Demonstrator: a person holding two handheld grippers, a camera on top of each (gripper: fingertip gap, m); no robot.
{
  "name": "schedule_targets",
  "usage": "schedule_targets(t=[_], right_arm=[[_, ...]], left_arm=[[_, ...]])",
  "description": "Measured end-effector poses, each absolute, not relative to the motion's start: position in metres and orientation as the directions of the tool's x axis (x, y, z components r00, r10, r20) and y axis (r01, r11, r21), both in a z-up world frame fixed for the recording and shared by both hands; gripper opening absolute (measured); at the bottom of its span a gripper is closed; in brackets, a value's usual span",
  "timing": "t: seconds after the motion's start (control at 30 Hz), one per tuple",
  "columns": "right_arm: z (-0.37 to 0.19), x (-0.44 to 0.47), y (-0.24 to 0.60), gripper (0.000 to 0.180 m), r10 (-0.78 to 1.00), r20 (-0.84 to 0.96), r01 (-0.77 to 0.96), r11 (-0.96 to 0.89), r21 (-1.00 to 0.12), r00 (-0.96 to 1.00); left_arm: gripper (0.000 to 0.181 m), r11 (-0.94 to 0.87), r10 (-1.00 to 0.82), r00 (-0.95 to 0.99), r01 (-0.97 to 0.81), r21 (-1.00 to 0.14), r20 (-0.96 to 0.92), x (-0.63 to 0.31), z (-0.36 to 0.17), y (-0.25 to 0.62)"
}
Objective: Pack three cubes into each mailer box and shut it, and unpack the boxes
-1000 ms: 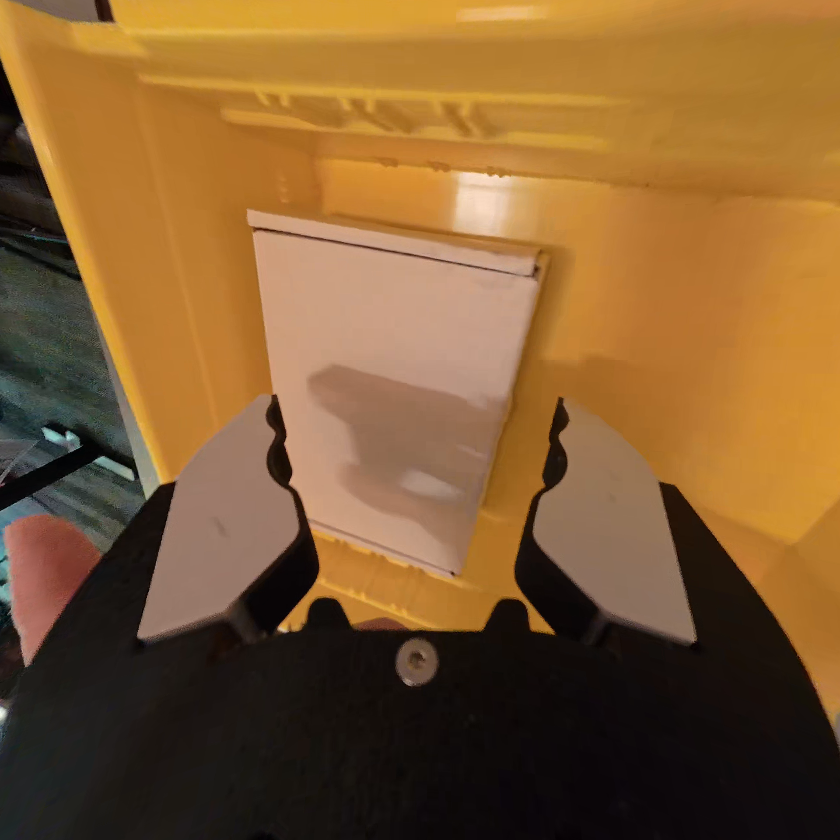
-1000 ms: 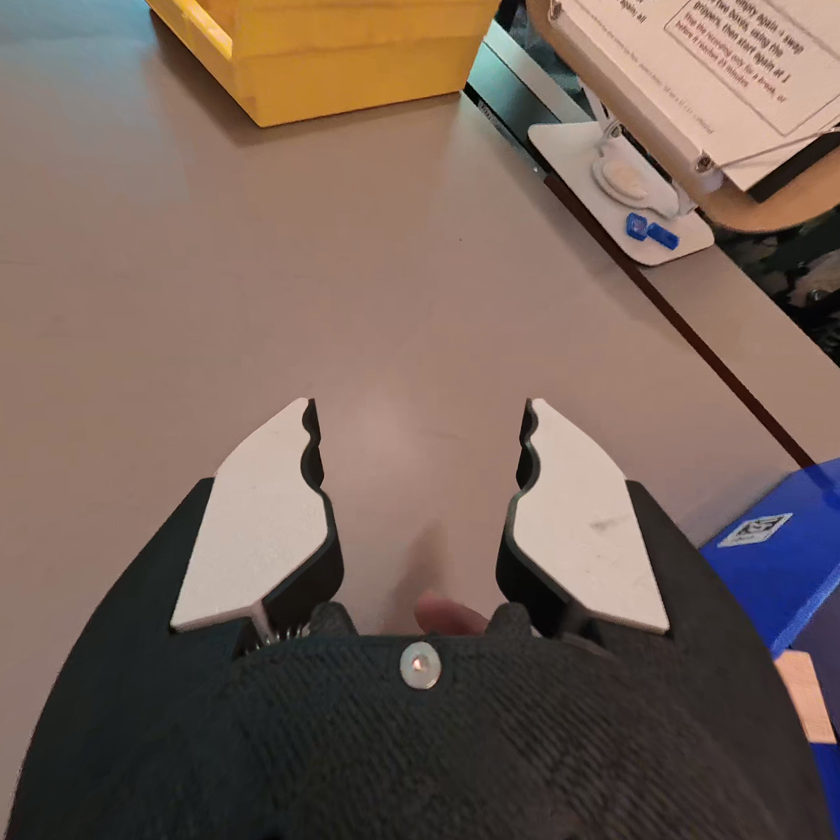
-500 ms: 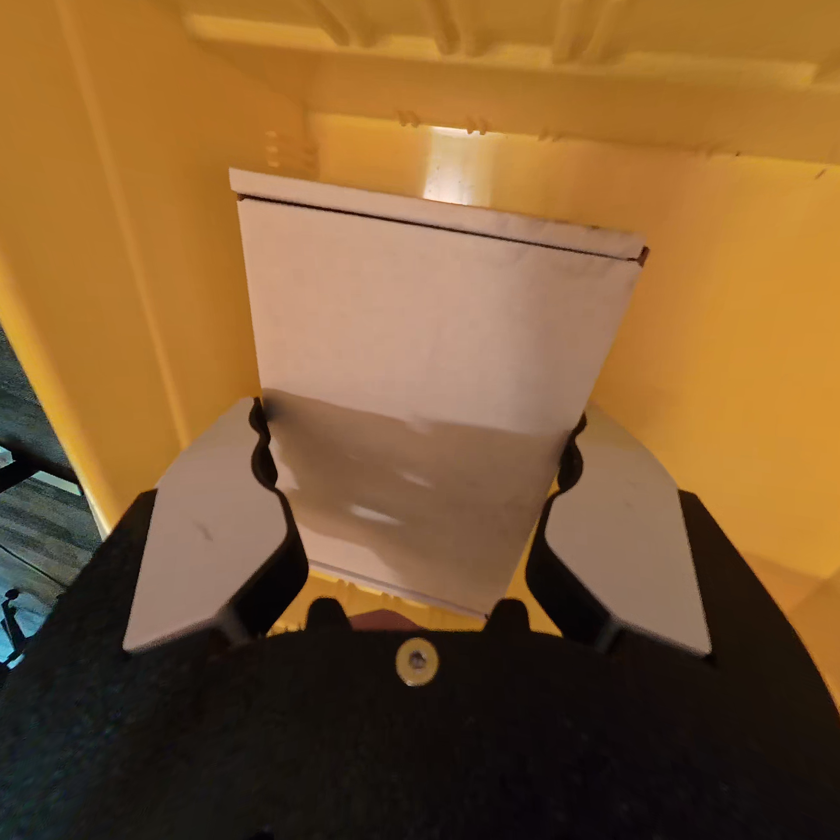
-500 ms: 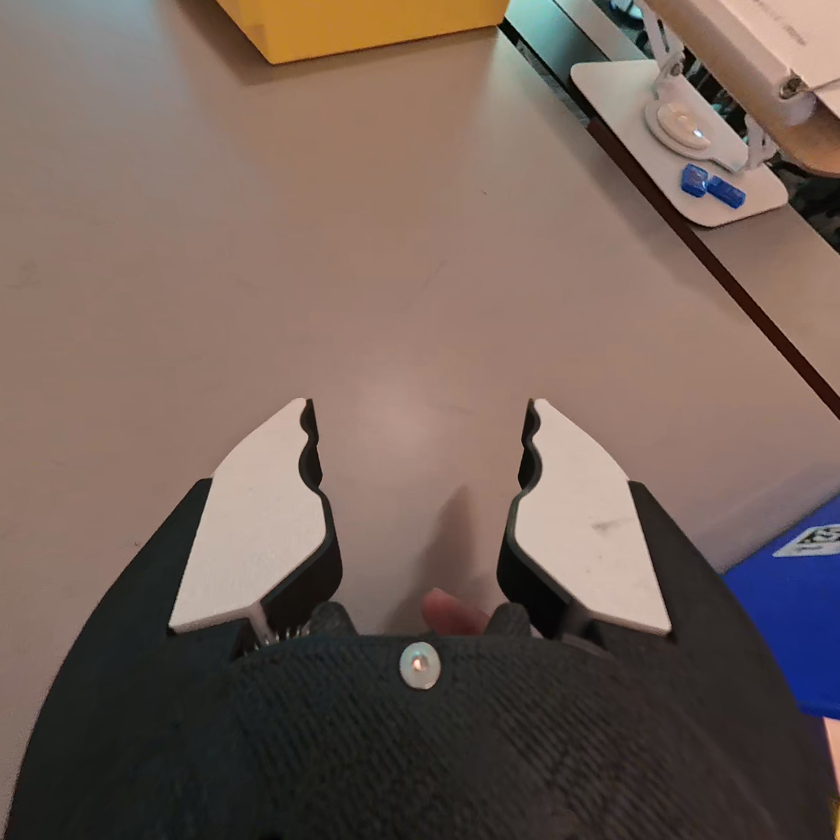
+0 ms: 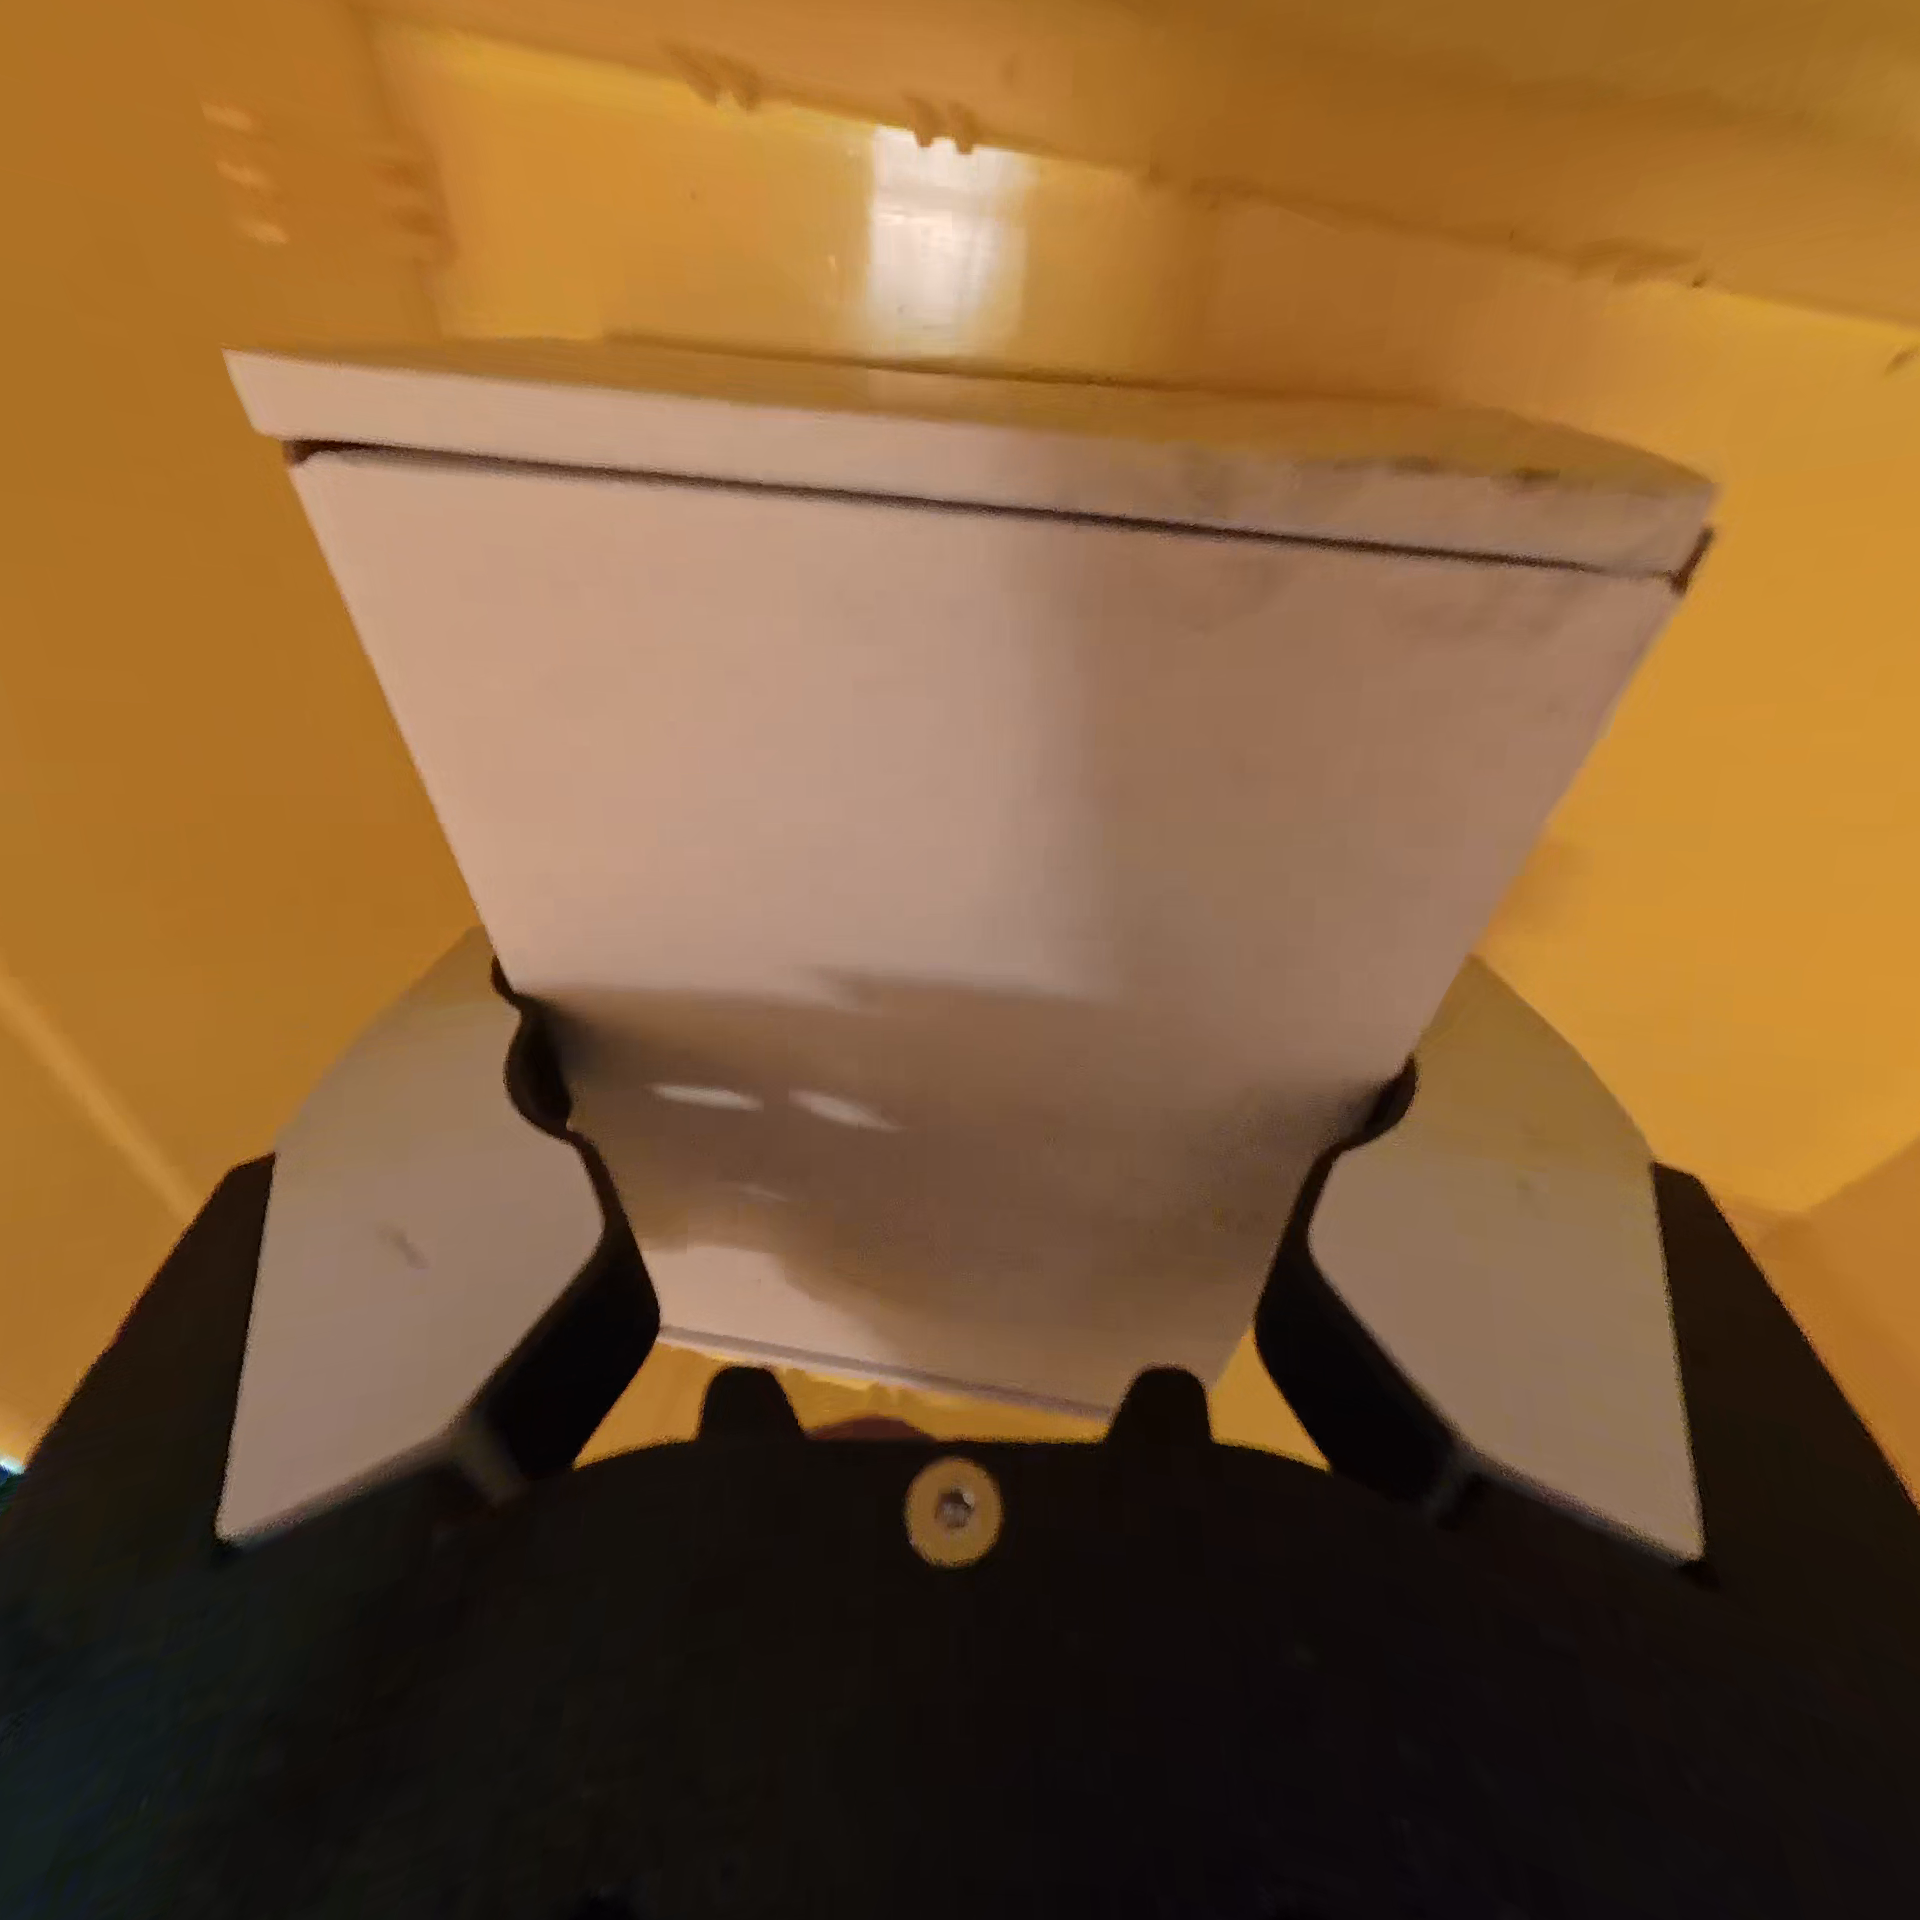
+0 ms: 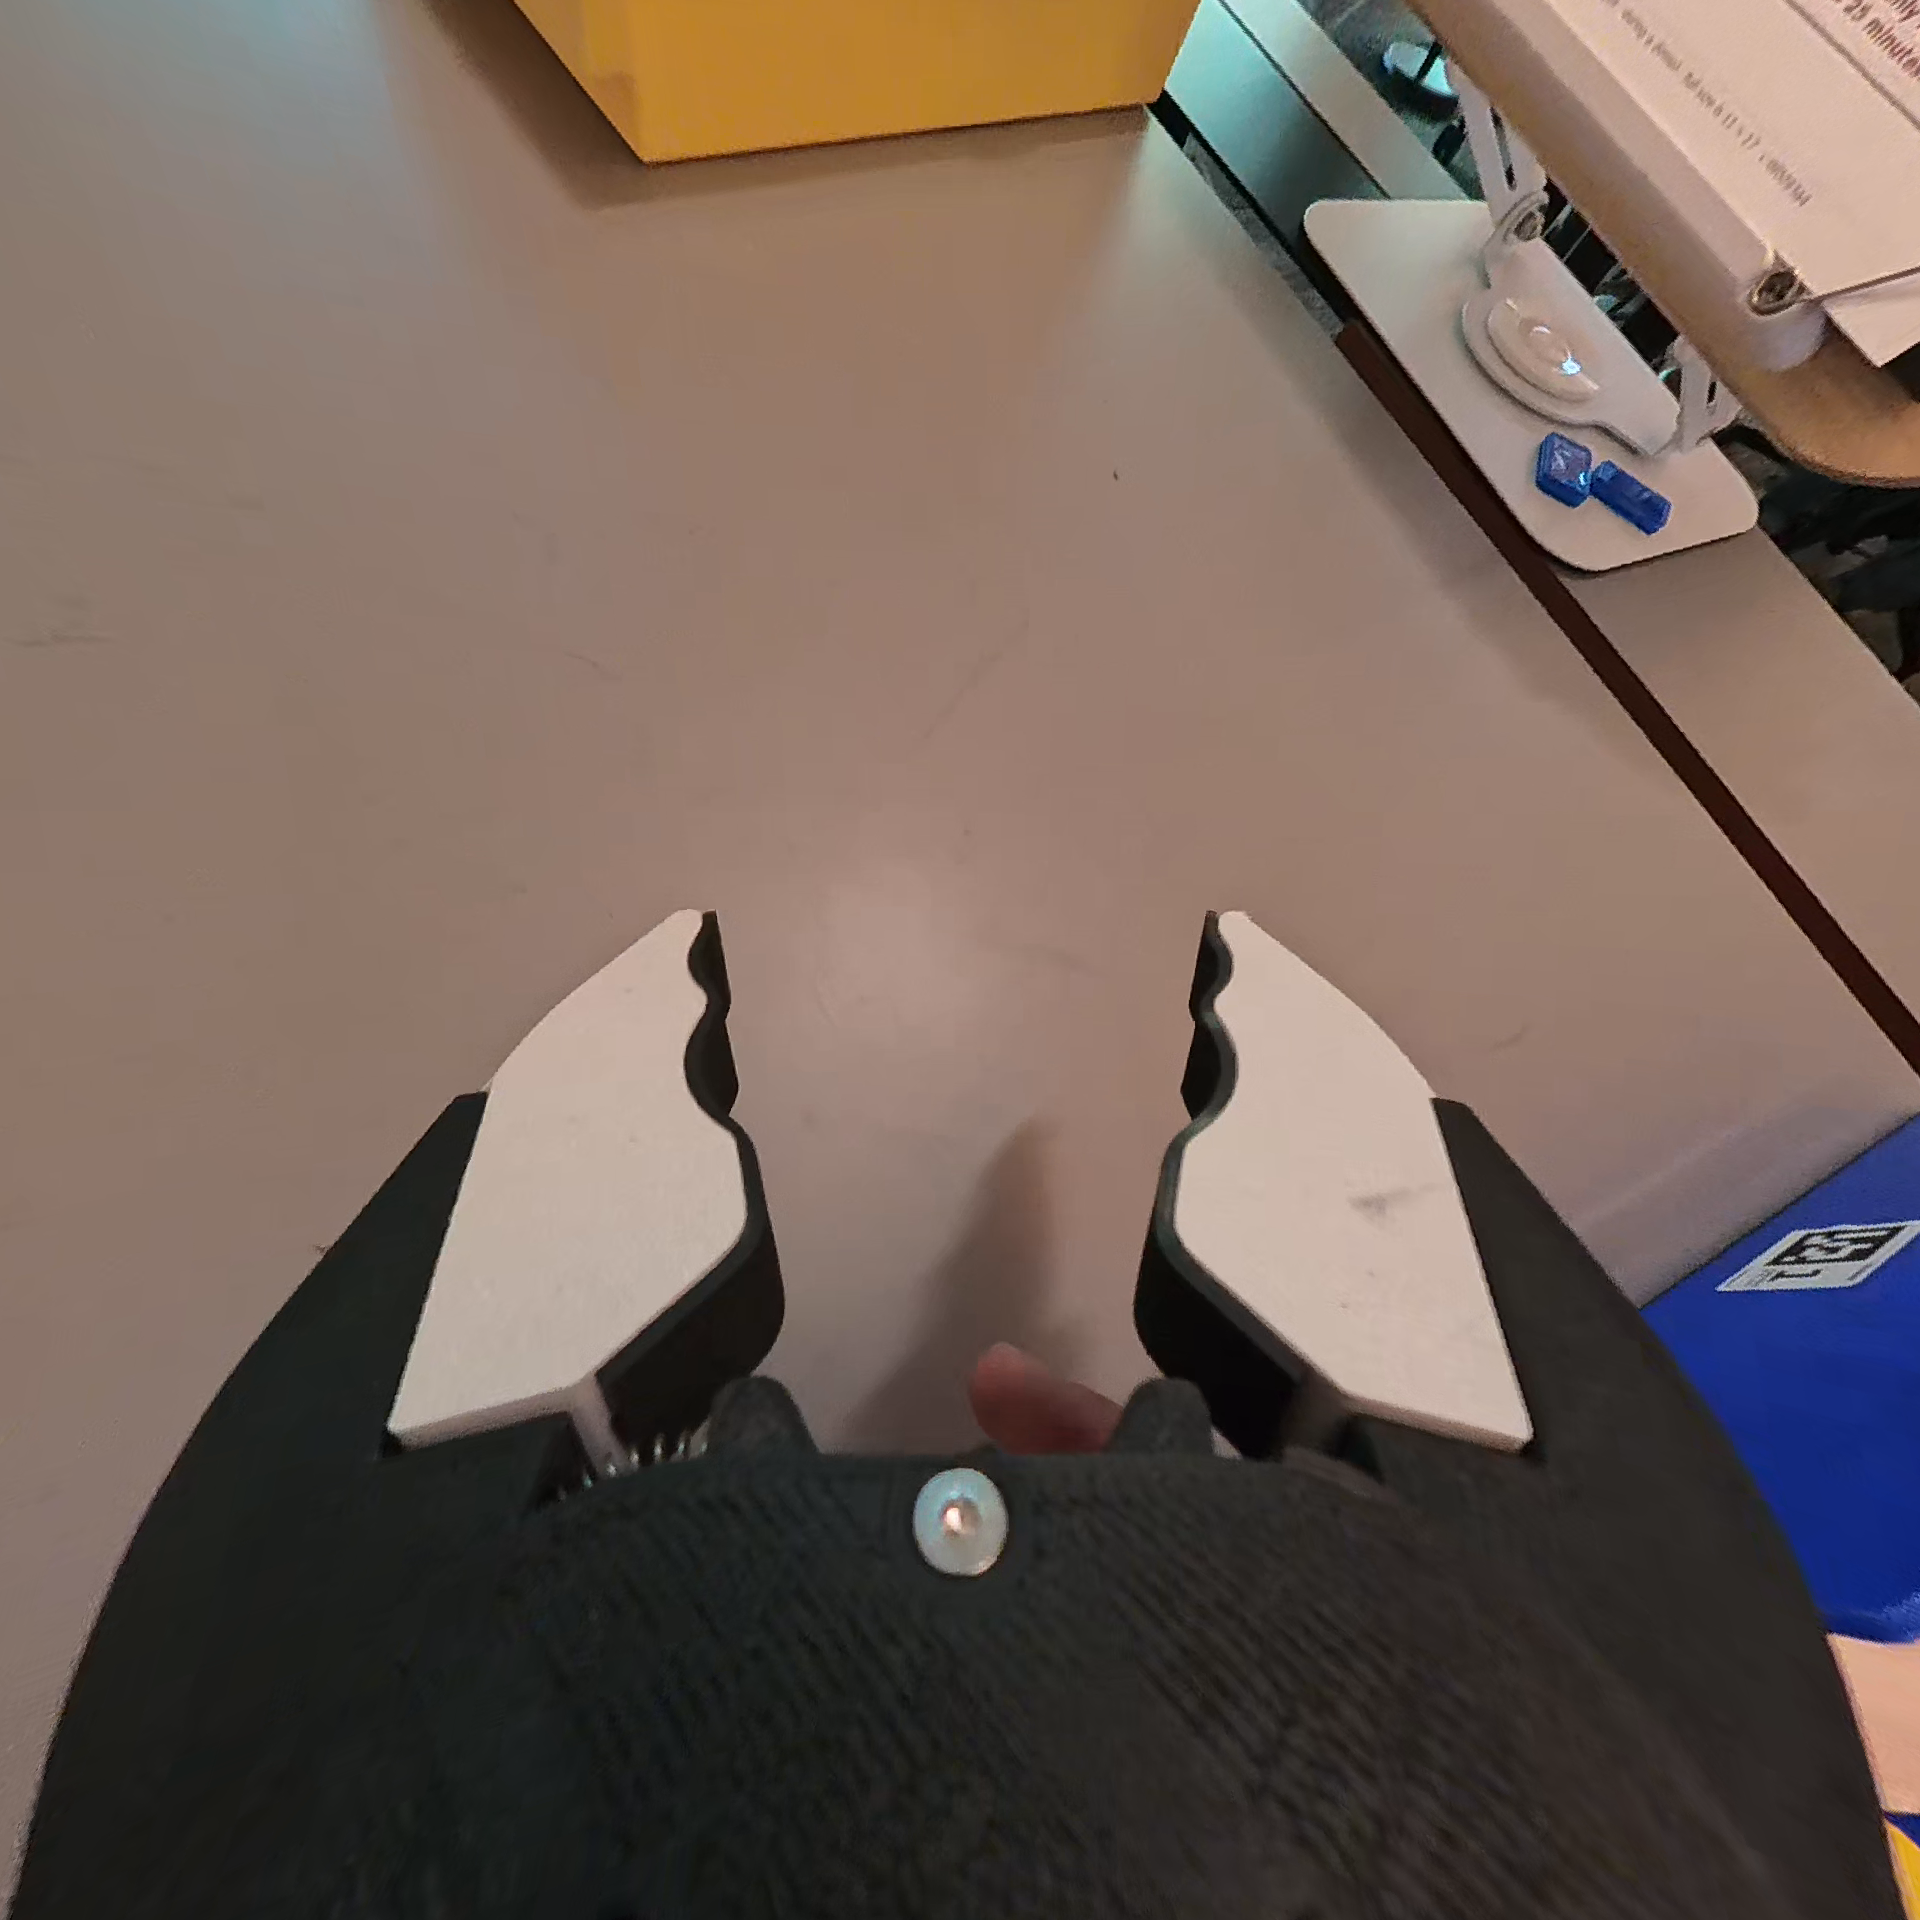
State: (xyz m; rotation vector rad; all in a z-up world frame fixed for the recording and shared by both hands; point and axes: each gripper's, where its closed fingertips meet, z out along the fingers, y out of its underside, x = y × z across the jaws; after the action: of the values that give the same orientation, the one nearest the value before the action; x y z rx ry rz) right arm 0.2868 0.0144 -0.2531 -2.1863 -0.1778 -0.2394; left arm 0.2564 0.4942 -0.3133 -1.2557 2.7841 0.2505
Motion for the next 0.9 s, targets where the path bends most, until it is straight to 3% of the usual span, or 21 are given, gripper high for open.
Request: schedule_targets(t=[0.23,0.47,0.67,0.77,0.9], right_arm=[[-0.236,0.286,0.018,0.084,0.011,0.283,0.241,-0.56,-0.792,0.959],[-0.205,0.267,0.019,0.083,0.035,0.388,0.349,-0.518,-0.781,0.921],[-0.173,0.25,0.023,0.08,0.02,0.402,0.371,-0.43,-0.823,0.915],[-0.163,0.243,0.023,0.079,-0.002,0.376,0.343,-0.407,-0.847,0.927],[-0.151,0.24,0.02,0.08,-0.058,0.296,0.253,-0.38,-0.89,0.953]], left_arm=[[0.14,0.663,-0.697,-0.668,-0.739,0.121,-0.262,0.265,-0.293,0.498],[0.14,0.667,-0.69,-0.636,-0.744,0.04,-0.347,0.255,-0.212,0.466],[0.141,0.683,-0.704,-0.595,-0.717,-0.139,-0.387,0.233,-0.144,0.389],[0.141,0.678,-0.727,-0.6,-0.703,-0.213,-0.333,0.212,-0.146,0.318],[0.141,0.683,-0.73,-0.641,-0.692,-0.234,-0.238,0.175,-0.193,0.218]])
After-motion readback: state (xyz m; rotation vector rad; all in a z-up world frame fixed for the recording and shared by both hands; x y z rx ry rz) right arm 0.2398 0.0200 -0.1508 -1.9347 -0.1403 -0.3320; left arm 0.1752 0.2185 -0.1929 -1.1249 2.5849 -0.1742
